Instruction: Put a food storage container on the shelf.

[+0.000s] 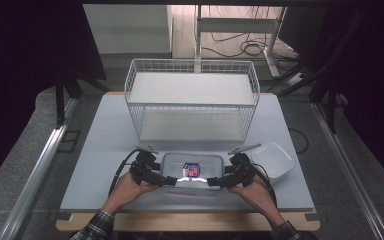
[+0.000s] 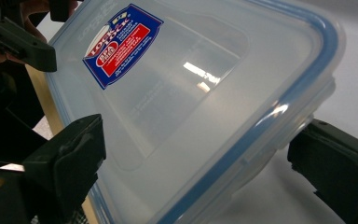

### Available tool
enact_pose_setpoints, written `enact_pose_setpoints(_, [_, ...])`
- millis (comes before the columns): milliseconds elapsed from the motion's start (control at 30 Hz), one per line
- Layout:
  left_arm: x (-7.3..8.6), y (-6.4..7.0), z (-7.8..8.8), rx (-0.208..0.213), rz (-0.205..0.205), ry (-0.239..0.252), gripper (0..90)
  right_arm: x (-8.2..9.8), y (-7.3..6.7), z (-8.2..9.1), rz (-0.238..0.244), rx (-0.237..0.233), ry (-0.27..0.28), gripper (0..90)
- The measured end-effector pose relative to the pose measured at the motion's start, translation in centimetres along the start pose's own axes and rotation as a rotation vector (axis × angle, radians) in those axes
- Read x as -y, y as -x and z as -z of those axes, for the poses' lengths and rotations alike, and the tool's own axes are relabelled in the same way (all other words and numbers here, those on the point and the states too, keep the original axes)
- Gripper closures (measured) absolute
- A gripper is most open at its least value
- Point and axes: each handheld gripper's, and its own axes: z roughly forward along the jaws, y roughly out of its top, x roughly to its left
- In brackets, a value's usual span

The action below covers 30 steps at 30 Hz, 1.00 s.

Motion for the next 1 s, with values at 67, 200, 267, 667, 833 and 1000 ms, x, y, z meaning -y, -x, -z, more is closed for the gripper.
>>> enact_pose_setpoints(67, [0.2, 0.0, 0.3, 0.006, 0.016, 0.008, 6.0, 0.1, 0.0, 0.1, -0.016, -0.004, 0.001, 8.0])
enact_pose_setpoints(200, [0.8, -0.2, 1.0, 0.029, 0.073, 0.019, 15.4, 0.5, 0.0, 0.9, -0.017, -0.02, 0.007, 16.7])
enact_pose_setpoints(267, [1.1, 0.2, 1.3, 0.021, 0.071, 0.024, 18.6, 0.8, -0.1, 1.2, -0.018, -0.031, 0.008, 20.5])
enact_pose_setpoints(667, [3.4, 0.7, 3.0, 0.066, 0.127, 0.123, 42.3, 2.1, -0.2, 2.9, -0.056, -0.076, 0.092, 43.6])
enact_pose_setpoints(833, [3.7, 0.7, 3.1, 0.077, 0.133, 0.14, 43.8, 2.2, 0.3, 2.7, -0.07, -0.106, 0.102, 40.8])
enact_pose_setpoints(1000, [3.9, 0.8, 3.1, 0.075, 0.148, 0.146, 44.3, 2.2, 0.7, 2.7, -0.117, -0.132, 0.119, 44.7])
